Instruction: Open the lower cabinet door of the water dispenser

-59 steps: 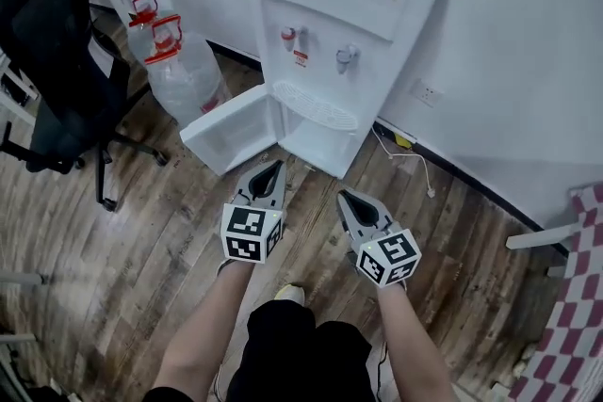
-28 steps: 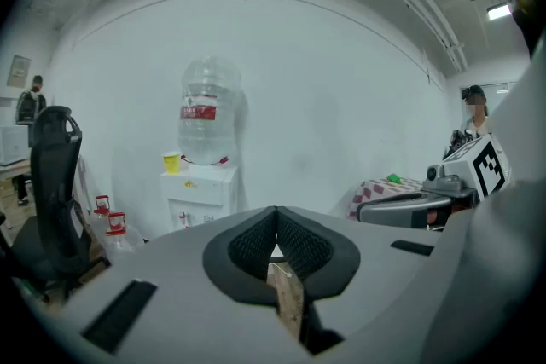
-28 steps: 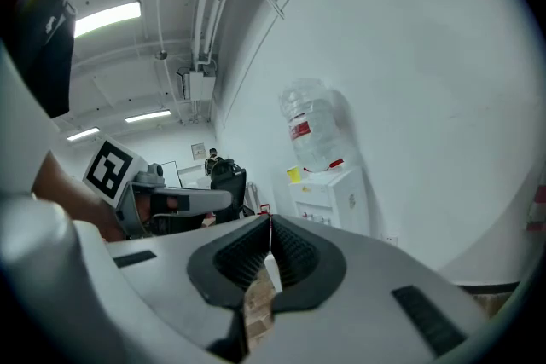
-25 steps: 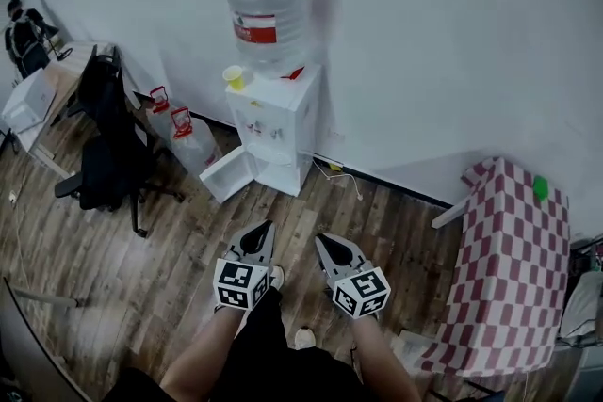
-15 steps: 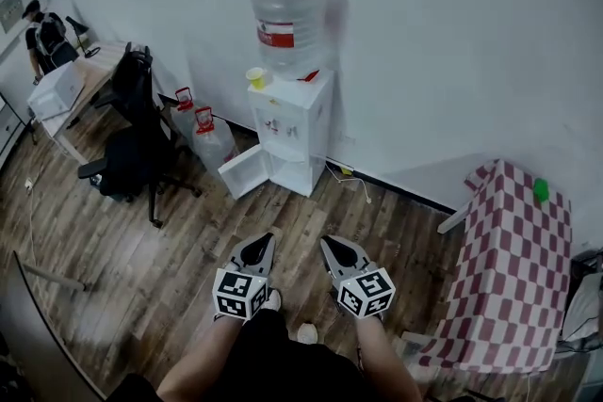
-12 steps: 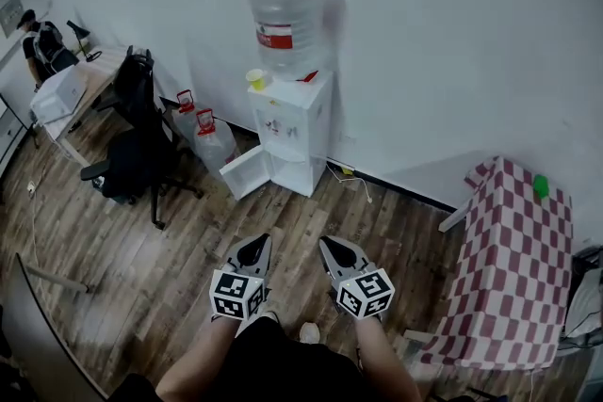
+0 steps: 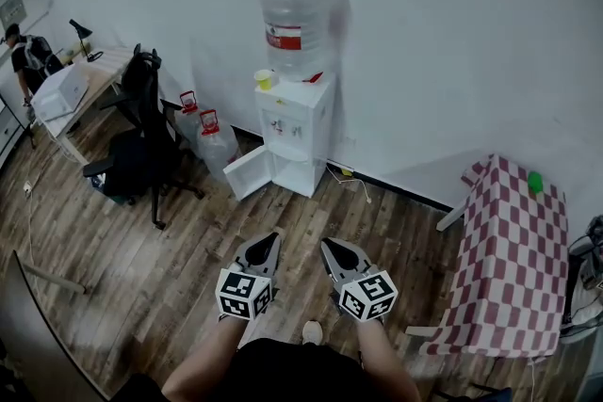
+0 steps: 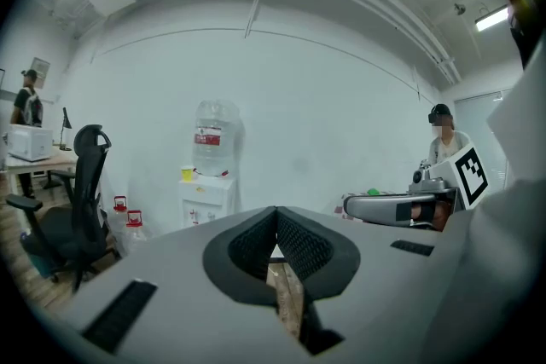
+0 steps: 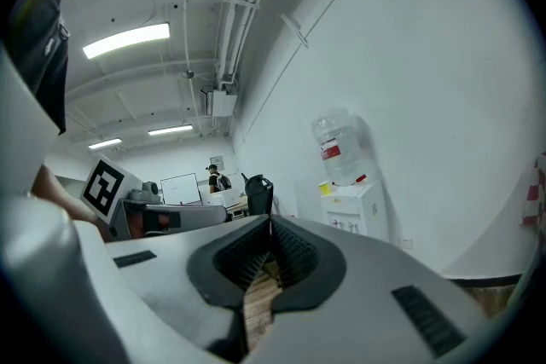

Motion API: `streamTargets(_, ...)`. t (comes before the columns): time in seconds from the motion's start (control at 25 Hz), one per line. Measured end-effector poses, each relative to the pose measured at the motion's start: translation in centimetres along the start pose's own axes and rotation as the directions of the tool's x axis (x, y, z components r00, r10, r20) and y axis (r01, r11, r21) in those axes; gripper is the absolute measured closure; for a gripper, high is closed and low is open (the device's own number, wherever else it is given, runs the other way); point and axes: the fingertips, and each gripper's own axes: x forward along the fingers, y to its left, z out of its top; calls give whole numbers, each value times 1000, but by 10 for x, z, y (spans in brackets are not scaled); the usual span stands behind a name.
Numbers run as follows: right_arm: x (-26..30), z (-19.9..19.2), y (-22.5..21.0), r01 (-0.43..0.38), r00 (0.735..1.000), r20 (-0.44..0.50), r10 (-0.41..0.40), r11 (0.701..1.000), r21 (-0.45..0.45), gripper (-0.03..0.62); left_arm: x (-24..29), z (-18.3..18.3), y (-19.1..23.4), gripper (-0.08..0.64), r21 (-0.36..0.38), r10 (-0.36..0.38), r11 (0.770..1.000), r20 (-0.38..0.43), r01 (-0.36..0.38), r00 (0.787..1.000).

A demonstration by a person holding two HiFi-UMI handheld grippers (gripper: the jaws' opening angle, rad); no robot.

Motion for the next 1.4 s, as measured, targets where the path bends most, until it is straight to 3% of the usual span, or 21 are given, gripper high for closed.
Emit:
streamTargets(0.44, -22, -8, 79, 96, 995, 37, -96, 995, 8, 569, -96, -15, 48, 546, -35, -16, 999, 40, 18, 999)
streamTargets(0.64, -38, -2, 118, 140, 989, 53, -138, 989, -44, 569, -137, -18, 85, 546, -56, 8, 998, 75, -4, 997)
streamTargets(0.8, -50, 16, 147, 152, 986, 81, -145, 985, -88, 569, -160, -5, 100, 546, -23, 7, 1000, 114, -5, 993)
streamTargets(1.08, -70, 53, 176, 141, 978, 168, -124, 985, -96, 569, -188, 32, 86, 546, 3, -51, 999, 171, 51, 984)
streamTargets(1.4, -98, 45, 161, 121, 984, 138, -112, 991, -60, 571, -196, 30, 49, 546, 0, -43, 999, 169, 43, 985)
